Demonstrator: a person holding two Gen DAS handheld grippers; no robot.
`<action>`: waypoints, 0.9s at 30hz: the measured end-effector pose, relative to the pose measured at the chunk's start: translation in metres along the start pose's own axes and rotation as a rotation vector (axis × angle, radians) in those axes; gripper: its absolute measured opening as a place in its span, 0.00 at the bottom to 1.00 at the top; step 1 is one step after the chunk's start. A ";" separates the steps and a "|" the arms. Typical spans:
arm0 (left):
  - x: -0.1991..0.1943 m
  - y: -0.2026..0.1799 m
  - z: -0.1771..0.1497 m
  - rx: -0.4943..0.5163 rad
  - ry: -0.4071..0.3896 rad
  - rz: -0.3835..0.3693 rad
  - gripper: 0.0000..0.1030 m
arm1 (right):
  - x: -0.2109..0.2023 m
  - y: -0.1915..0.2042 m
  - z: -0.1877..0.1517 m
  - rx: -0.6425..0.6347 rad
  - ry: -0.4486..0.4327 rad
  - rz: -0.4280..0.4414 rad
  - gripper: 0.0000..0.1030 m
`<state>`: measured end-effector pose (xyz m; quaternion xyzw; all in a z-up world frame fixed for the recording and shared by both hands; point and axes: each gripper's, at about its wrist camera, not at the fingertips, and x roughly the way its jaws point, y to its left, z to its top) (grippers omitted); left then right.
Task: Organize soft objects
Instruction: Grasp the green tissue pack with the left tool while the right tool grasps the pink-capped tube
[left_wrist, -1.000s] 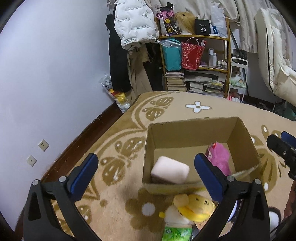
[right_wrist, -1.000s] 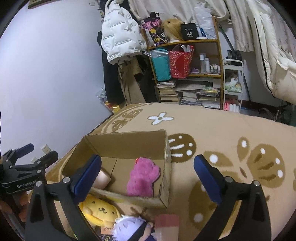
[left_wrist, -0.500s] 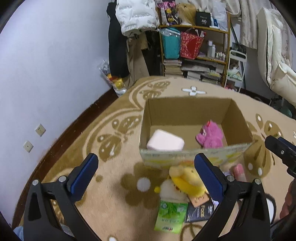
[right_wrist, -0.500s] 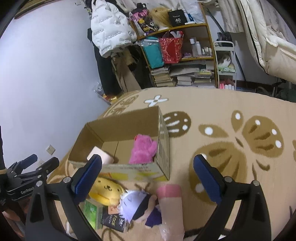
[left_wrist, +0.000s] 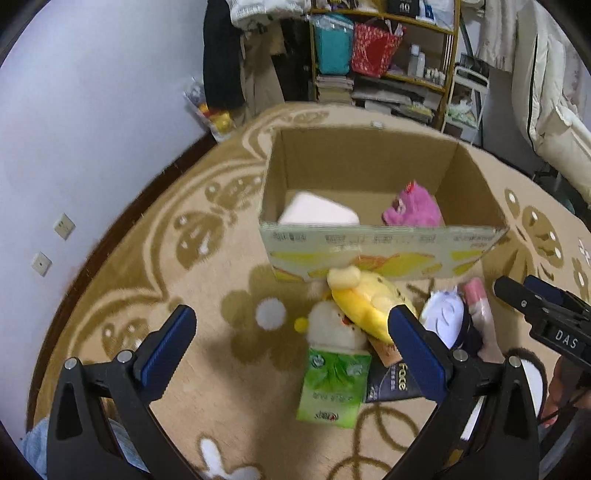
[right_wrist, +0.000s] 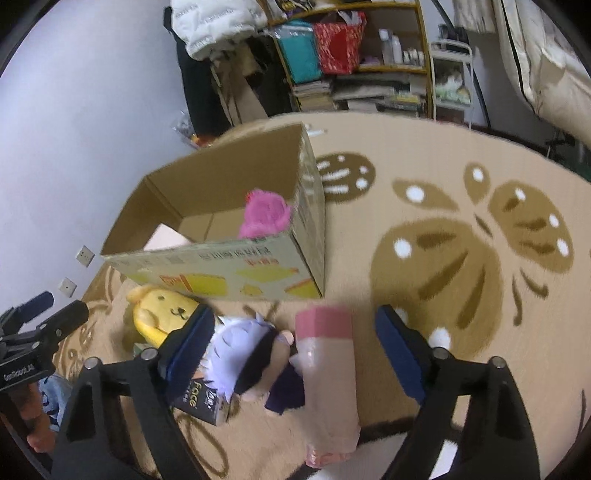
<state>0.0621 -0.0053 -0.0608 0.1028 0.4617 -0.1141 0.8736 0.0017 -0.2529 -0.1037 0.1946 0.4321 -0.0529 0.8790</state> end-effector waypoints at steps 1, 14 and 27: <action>0.004 -0.001 -0.002 0.002 0.014 0.001 1.00 | 0.002 -0.001 -0.001 0.003 0.011 -0.003 0.84; 0.042 -0.011 -0.021 0.040 0.143 0.019 1.00 | 0.036 -0.014 -0.019 0.038 0.165 -0.053 0.64; 0.061 -0.015 -0.031 0.036 0.245 -0.005 0.99 | 0.054 -0.029 -0.030 0.104 0.232 -0.069 0.49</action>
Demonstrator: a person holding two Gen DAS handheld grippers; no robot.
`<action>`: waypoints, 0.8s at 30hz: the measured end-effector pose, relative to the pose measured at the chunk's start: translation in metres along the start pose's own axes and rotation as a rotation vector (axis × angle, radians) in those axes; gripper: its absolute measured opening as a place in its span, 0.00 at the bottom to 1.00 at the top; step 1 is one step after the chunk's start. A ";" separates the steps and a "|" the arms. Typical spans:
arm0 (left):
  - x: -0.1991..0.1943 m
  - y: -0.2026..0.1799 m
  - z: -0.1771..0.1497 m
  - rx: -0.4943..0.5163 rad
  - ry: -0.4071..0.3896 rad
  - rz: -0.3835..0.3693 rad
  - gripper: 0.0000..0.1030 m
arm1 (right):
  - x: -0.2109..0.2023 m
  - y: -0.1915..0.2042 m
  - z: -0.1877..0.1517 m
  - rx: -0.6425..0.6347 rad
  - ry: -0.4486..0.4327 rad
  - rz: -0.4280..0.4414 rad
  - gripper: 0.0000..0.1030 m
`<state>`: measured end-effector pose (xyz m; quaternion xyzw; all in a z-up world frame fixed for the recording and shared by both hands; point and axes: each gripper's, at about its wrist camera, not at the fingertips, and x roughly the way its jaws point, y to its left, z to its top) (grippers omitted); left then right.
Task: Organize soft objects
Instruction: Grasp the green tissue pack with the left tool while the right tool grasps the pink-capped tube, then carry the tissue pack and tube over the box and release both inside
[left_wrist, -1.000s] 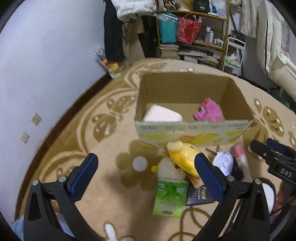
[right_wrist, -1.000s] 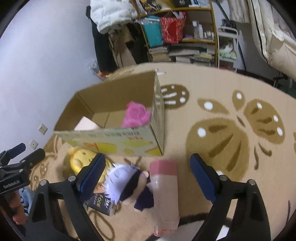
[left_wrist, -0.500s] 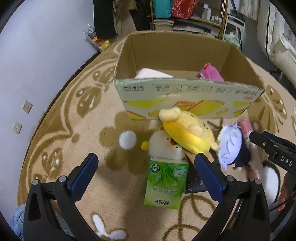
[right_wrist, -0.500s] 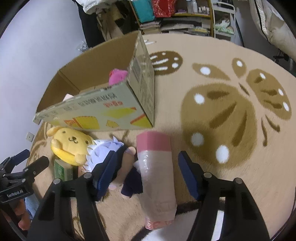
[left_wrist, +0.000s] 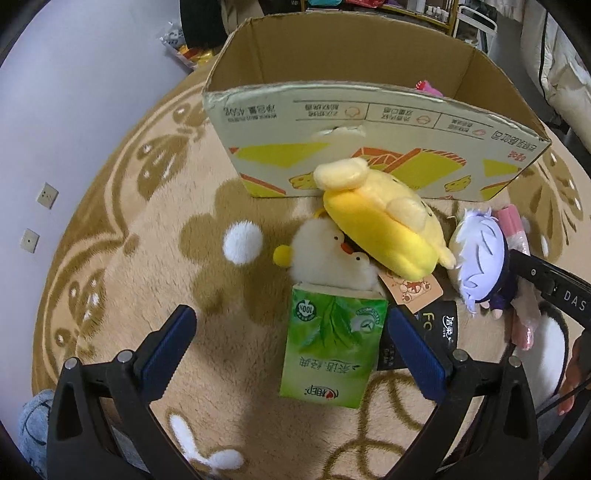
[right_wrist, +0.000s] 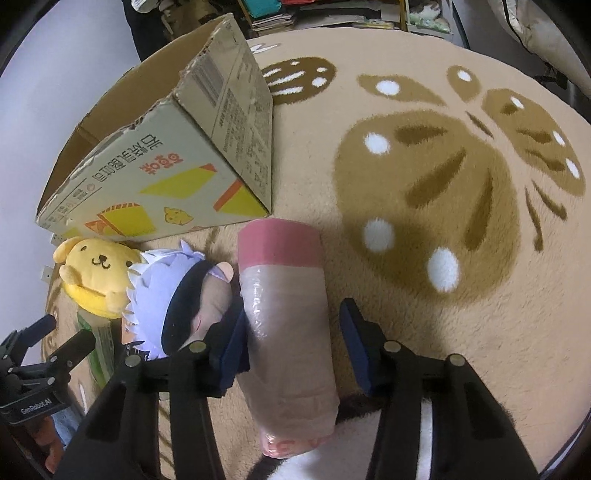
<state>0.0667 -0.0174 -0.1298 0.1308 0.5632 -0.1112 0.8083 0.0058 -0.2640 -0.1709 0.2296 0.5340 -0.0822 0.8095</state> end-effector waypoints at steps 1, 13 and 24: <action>0.001 0.000 0.000 -0.004 0.007 -0.001 0.99 | 0.000 -0.001 0.000 0.007 0.003 0.004 0.46; 0.020 -0.005 0.000 0.024 0.071 0.013 0.65 | -0.001 0.004 0.001 -0.014 -0.012 0.010 0.36; 0.013 -0.004 -0.002 0.012 0.044 0.002 0.52 | -0.012 0.005 0.000 -0.033 -0.046 -0.011 0.18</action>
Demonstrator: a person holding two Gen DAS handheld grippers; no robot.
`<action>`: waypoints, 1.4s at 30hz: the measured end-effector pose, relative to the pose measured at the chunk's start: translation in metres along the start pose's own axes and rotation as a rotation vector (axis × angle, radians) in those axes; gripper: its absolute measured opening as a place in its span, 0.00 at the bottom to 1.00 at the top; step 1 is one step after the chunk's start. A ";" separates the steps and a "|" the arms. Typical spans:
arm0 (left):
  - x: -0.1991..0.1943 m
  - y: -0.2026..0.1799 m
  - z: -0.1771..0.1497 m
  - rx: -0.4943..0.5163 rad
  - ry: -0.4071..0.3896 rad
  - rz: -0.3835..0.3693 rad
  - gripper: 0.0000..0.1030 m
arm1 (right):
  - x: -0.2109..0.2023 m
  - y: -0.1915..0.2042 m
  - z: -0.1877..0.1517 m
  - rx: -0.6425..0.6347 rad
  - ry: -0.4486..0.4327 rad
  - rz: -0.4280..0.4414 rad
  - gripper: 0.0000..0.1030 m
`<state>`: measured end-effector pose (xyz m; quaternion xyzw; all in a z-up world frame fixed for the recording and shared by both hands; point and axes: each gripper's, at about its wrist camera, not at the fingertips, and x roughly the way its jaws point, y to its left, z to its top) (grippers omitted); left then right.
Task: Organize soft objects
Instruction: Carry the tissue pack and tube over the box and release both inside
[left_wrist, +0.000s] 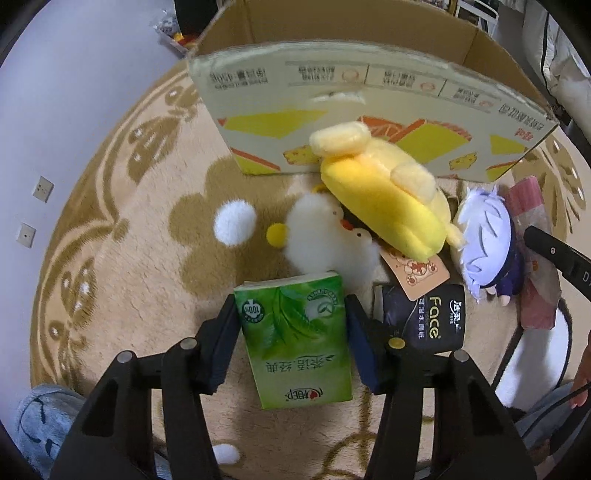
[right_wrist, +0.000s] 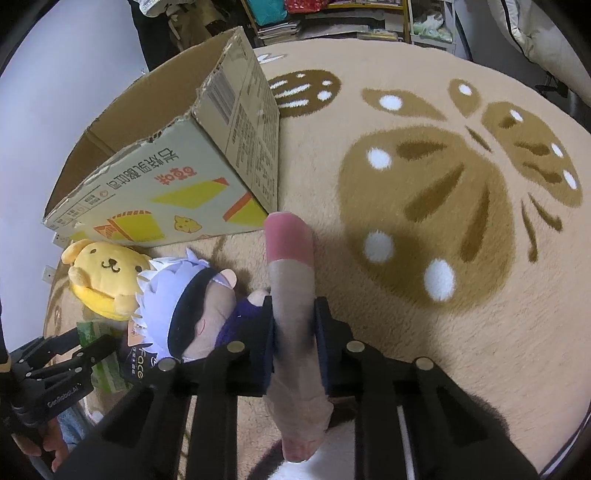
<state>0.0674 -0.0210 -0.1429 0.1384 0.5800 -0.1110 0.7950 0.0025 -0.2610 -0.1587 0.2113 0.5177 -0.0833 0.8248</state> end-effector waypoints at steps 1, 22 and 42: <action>-0.003 0.001 0.000 -0.005 -0.011 0.003 0.52 | -0.002 0.000 0.000 -0.002 -0.007 -0.006 0.17; -0.073 0.030 0.011 -0.136 -0.271 0.044 0.52 | -0.082 0.007 0.014 -0.006 -0.342 0.013 0.15; -0.124 0.029 0.051 -0.093 -0.537 0.165 0.52 | -0.124 0.046 0.032 -0.104 -0.566 0.126 0.15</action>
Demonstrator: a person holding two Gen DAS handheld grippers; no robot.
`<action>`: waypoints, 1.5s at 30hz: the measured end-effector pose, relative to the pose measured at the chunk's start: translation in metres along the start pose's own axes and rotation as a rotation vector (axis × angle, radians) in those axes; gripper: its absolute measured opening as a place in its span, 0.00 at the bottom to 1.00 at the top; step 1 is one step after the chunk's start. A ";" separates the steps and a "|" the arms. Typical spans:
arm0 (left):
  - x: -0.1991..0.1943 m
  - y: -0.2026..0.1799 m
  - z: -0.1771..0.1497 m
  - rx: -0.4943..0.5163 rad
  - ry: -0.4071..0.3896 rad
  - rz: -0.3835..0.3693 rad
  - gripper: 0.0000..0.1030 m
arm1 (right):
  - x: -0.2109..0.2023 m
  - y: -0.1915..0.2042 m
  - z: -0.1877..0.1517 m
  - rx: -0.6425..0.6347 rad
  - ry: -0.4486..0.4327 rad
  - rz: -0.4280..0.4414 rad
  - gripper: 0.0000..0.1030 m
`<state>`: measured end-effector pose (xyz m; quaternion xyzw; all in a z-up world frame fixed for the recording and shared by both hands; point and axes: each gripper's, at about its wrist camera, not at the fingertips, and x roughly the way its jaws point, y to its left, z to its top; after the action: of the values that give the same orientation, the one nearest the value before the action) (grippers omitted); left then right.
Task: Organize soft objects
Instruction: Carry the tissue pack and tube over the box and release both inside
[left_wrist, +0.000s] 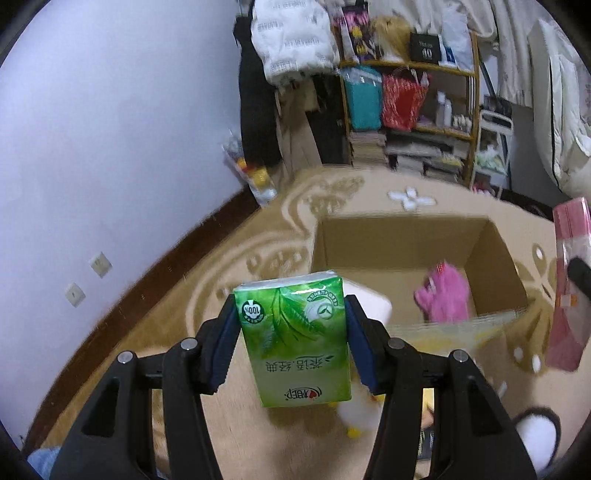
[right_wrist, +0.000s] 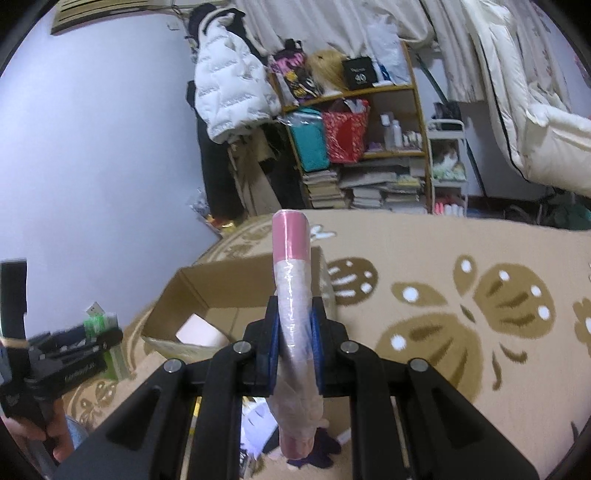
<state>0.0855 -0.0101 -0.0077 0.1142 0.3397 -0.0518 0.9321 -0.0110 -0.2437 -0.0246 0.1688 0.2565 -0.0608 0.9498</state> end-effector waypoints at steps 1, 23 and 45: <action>0.001 0.000 0.005 0.001 -0.011 -0.004 0.52 | 0.002 0.002 0.002 -0.004 -0.005 0.005 0.15; 0.037 -0.025 0.035 0.000 -0.053 -0.094 0.52 | 0.069 0.038 0.022 -0.087 0.009 0.112 0.15; 0.060 -0.017 0.025 -0.050 0.001 -0.066 0.92 | 0.095 0.006 0.017 0.053 0.107 0.128 0.40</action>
<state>0.1442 -0.0338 -0.0307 0.0795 0.3448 -0.0742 0.9324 0.0800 -0.2473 -0.0572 0.2131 0.2938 0.0026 0.9318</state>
